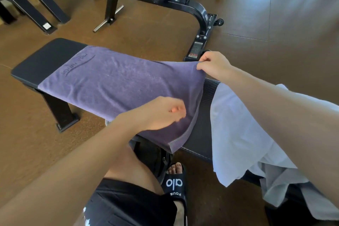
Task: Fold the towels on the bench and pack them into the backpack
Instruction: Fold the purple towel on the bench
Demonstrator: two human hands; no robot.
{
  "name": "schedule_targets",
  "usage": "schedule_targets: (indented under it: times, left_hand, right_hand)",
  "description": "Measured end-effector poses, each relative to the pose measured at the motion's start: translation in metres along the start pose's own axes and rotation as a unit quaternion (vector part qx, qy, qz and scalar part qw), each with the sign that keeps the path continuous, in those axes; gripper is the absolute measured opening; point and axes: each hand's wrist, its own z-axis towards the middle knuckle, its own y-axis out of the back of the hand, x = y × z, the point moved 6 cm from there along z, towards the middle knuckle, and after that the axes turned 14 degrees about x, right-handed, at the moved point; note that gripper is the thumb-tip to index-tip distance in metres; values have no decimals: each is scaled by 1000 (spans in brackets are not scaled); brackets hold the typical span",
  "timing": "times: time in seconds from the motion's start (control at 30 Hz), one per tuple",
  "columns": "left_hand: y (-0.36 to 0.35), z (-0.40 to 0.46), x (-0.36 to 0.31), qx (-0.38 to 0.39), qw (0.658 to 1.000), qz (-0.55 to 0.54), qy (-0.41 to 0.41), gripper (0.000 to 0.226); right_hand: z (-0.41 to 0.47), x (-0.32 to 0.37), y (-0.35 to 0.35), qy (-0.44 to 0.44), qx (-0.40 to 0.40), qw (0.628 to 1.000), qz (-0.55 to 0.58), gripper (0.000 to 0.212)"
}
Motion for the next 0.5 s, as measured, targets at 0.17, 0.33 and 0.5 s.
schedule_targets:
  times: [0.17,0.33,0.5]
  left_hand:
    - [20,32,16,-96,981,166,4,66]
    - [-17,50,25,13,971,235,44,100]
    - [-35,44,11,16,958,286,23,115]
  right_hand:
    - [1,-3,5,27,-44,997,-49,7]
    - [6,-30,-2,-32,6,983,-179,10]
    - [5,-43,-2,-70,14,973,-221,18]
